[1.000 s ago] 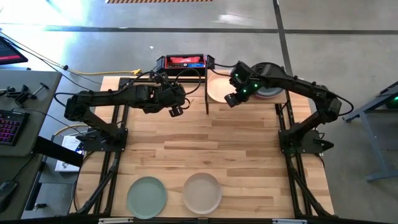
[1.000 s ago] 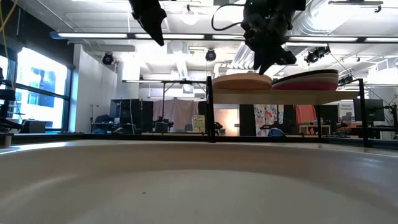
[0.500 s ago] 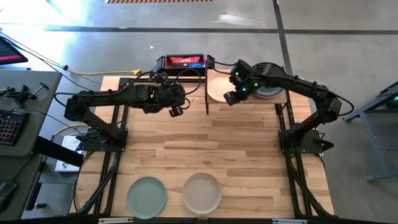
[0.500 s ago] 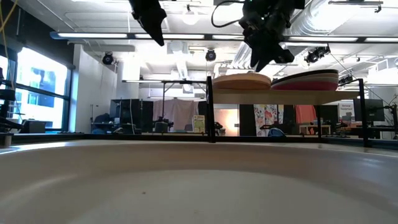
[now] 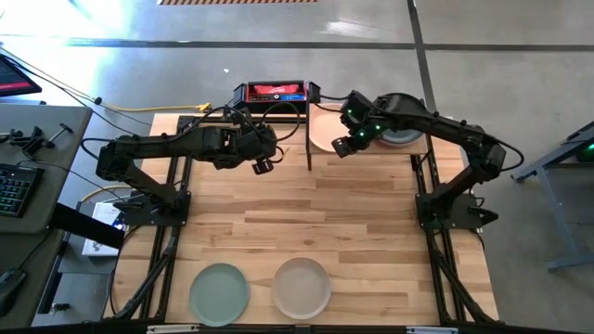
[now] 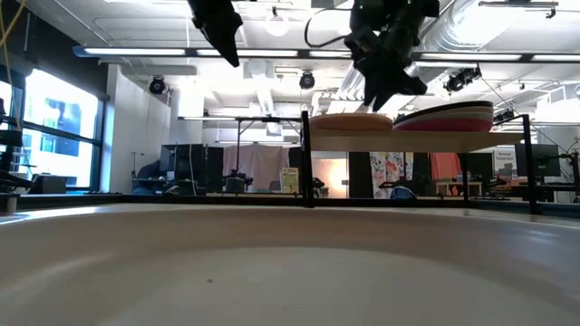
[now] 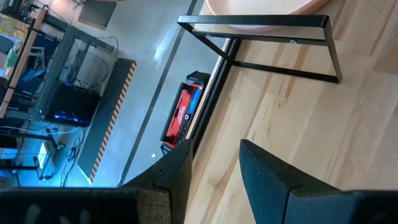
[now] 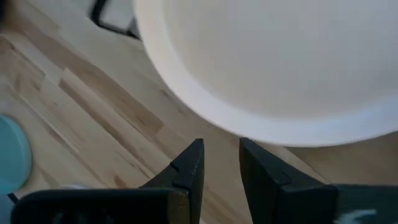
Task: Place and stack plates onto a shelf
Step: Stack the light orange plate on top of the brown plate on the shelf, then stack the gray plate on top of the light pink plate on the shelf
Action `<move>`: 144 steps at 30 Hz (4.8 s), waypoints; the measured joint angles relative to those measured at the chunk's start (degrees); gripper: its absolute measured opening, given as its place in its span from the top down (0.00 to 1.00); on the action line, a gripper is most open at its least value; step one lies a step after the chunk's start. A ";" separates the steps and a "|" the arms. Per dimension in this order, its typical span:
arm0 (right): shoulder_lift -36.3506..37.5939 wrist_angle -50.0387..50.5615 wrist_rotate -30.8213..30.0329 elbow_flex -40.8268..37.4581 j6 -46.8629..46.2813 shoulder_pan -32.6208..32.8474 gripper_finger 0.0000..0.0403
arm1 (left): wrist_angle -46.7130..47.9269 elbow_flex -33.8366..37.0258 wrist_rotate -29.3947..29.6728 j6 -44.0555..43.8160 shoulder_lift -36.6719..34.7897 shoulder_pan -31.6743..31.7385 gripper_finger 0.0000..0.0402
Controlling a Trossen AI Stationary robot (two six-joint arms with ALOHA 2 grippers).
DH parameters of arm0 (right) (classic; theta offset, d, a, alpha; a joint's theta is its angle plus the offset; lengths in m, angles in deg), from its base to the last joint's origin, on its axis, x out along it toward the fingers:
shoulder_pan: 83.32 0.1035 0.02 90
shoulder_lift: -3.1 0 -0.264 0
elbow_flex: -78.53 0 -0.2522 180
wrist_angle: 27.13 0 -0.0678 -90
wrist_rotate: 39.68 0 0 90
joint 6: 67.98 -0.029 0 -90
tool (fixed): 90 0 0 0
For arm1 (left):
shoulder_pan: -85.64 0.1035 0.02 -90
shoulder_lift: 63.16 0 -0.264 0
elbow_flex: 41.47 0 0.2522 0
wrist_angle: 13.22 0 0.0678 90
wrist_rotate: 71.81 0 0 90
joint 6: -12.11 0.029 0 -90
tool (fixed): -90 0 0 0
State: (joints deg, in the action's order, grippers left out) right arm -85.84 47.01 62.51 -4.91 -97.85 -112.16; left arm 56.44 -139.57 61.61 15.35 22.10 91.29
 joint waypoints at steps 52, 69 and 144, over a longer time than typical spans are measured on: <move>-5.32 -2.70 -7.33 2.94 -0.82 2.13 0.80 | -0.20 0.00 0.02 -0.04 0.00 0.00 0.69; -5.21 1.20 5.83 7.04 1.29 12.28 0.80 | 17.57 2.09 -18.85 -22.81 0.00 -0.74 0.69; -29.23 -15.34 -8.63 7.04 -16.18 51.07 0.80 | 10.43 17.20 -32.37 -64.72 -0.42 -43.98 0.69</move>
State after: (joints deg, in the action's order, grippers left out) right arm -115.06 31.67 53.88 2.13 -114.03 -61.09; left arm 66.86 -122.36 29.24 -49.37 21.68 47.32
